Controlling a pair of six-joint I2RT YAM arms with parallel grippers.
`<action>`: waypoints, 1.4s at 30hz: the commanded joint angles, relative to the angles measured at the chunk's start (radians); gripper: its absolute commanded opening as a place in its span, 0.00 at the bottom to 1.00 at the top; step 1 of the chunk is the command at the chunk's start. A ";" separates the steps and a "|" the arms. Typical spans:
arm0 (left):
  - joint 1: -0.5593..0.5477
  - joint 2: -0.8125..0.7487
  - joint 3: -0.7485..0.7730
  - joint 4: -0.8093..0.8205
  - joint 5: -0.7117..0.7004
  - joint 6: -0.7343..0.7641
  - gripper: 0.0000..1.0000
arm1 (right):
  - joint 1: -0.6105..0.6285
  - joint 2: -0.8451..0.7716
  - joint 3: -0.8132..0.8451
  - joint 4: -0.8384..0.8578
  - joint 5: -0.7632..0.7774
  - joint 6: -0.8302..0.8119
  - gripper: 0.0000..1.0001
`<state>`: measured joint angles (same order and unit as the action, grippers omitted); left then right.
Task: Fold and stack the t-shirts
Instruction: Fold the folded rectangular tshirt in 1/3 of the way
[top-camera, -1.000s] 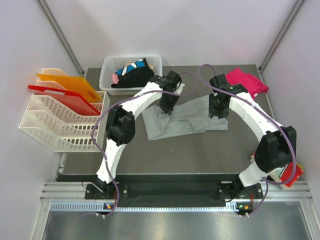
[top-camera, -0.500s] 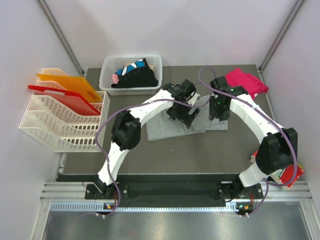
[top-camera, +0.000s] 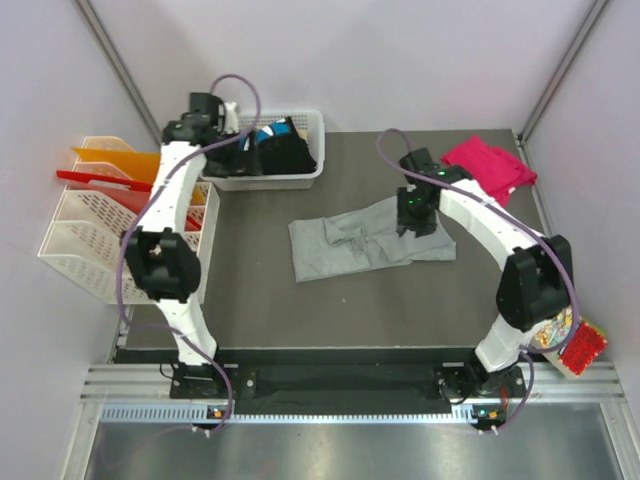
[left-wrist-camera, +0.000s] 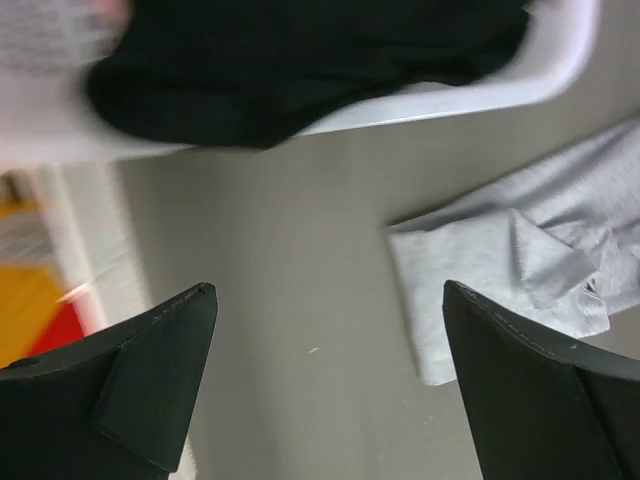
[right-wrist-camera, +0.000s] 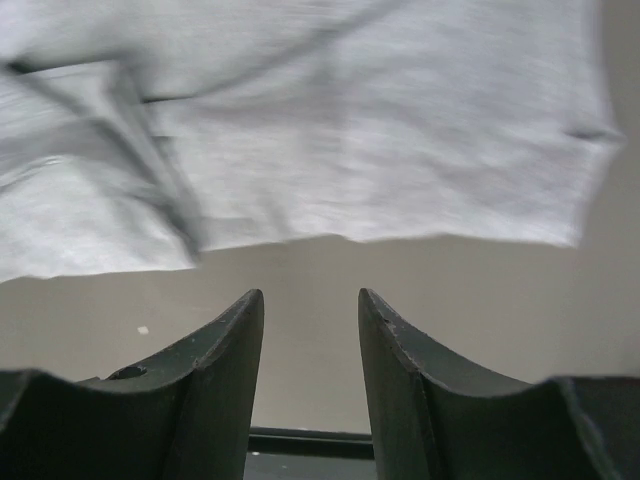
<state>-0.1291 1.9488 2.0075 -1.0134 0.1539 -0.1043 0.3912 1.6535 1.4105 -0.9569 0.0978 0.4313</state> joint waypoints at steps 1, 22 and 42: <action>0.042 -0.120 -0.131 0.004 0.121 0.003 0.99 | 0.205 0.124 0.169 0.070 -0.085 0.038 0.43; 0.046 -0.195 -0.342 0.068 0.210 0.000 0.99 | 0.322 0.535 0.510 0.081 -0.182 0.064 0.41; 0.063 -0.222 -0.420 0.056 0.234 0.032 0.99 | 0.143 0.643 0.700 0.078 -0.119 0.017 0.41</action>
<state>-0.0708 1.7828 1.5925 -0.9802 0.3569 -0.0982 0.5655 2.2776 2.0338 -0.9031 -0.0486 0.4709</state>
